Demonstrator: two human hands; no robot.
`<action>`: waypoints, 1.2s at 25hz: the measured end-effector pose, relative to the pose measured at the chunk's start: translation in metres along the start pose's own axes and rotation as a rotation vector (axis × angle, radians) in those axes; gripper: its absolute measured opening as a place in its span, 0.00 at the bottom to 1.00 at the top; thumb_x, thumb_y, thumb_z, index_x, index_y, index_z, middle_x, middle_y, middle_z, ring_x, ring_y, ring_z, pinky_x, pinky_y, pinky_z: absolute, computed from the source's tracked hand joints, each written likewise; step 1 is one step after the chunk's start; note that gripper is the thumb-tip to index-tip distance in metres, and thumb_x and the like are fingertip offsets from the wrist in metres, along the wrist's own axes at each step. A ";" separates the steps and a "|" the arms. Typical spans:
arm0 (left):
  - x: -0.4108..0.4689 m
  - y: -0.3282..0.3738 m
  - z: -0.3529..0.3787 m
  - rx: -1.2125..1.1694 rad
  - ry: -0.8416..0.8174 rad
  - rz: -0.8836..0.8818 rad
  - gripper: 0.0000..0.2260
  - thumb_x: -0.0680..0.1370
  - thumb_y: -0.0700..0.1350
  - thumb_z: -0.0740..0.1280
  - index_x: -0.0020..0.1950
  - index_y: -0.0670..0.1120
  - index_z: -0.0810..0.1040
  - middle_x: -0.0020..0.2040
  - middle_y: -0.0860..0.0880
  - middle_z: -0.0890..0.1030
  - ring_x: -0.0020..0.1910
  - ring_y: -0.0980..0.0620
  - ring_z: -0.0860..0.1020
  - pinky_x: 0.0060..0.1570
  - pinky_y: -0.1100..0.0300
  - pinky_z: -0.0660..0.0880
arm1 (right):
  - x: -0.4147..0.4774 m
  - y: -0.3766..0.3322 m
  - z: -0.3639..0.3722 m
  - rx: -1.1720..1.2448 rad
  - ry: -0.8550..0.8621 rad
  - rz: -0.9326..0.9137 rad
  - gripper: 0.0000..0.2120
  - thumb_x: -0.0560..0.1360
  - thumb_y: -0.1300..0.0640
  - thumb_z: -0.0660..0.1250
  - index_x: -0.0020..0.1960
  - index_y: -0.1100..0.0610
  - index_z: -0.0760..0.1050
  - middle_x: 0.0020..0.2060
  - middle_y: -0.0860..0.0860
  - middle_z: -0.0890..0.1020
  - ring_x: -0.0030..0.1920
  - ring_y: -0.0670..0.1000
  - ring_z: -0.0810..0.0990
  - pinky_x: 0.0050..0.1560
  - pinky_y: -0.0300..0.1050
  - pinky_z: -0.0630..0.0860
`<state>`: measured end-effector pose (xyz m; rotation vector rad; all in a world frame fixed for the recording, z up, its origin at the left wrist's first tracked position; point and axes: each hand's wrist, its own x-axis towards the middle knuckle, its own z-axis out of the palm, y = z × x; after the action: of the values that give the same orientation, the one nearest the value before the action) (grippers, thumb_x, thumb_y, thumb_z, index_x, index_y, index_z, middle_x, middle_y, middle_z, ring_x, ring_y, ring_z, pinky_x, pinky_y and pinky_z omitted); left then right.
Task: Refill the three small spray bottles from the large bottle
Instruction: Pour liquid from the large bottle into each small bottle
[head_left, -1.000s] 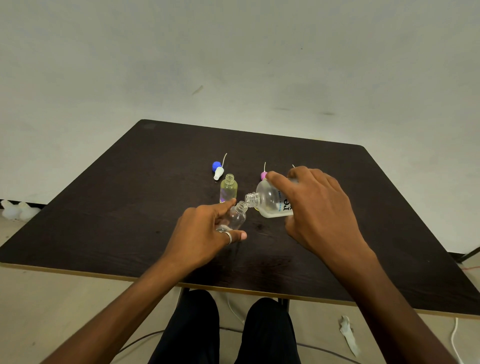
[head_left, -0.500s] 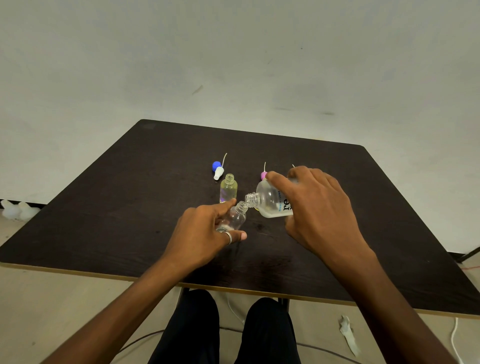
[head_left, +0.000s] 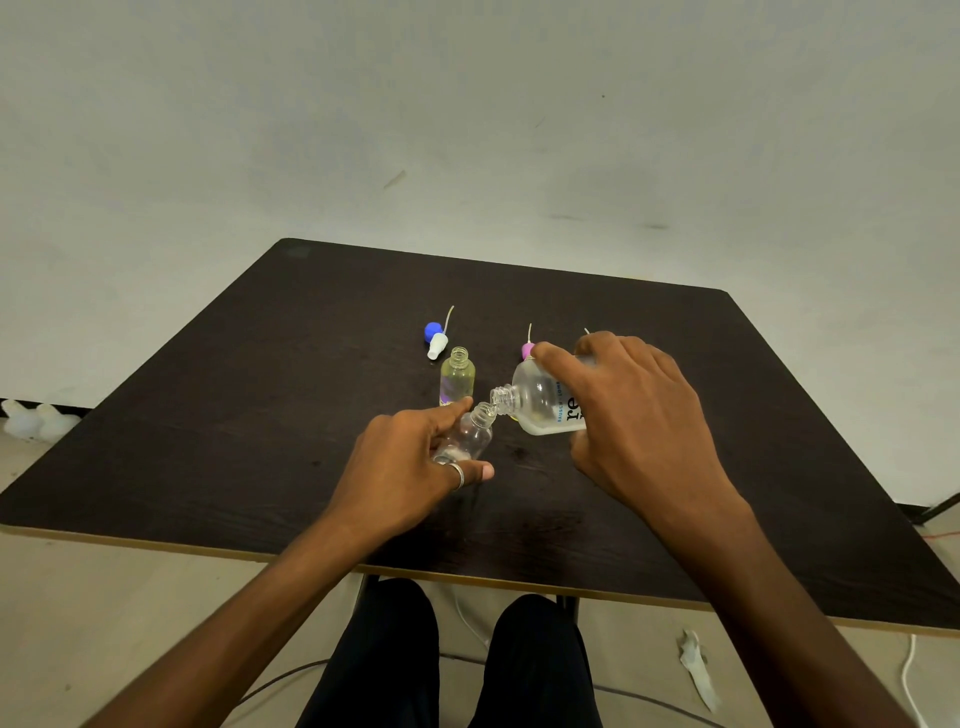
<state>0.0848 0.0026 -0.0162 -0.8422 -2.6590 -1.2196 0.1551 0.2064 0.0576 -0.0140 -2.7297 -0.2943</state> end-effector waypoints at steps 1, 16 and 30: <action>0.000 0.000 0.000 0.001 0.001 0.000 0.35 0.68 0.58 0.77 0.73 0.54 0.71 0.60 0.53 0.83 0.54 0.59 0.81 0.55 0.64 0.77 | 0.000 0.000 0.000 -0.001 -0.003 0.000 0.38 0.65 0.55 0.76 0.71 0.44 0.66 0.60 0.53 0.77 0.60 0.57 0.75 0.59 0.52 0.72; 0.000 0.001 0.001 0.010 -0.005 -0.012 0.35 0.68 0.59 0.77 0.73 0.55 0.71 0.61 0.53 0.83 0.55 0.59 0.81 0.56 0.64 0.77 | 0.000 0.000 0.001 -0.008 -0.006 -0.002 0.37 0.65 0.54 0.76 0.71 0.44 0.66 0.60 0.52 0.77 0.60 0.57 0.75 0.60 0.52 0.72; -0.001 0.001 0.002 -0.006 -0.004 -0.018 0.35 0.68 0.57 0.77 0.73 0.54 0.71 0.60 0.54 0.83 0.53 0.60 0.82 0.54 0.67 0.76 | 0.000 0.000 0.001 -0.009 -0.006 -0.001 0.38 0.64 0.55 0.76 0.71 0.44 0.66 0.59 0.53 0.77 0.60 0.57 0.76 0.60 0.53 0.72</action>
<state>0.0863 0.0042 -0.0167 -0.8245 -2.6734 -1.2313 0.1545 0.2063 0.0572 -0.0157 -2.7345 -0.3072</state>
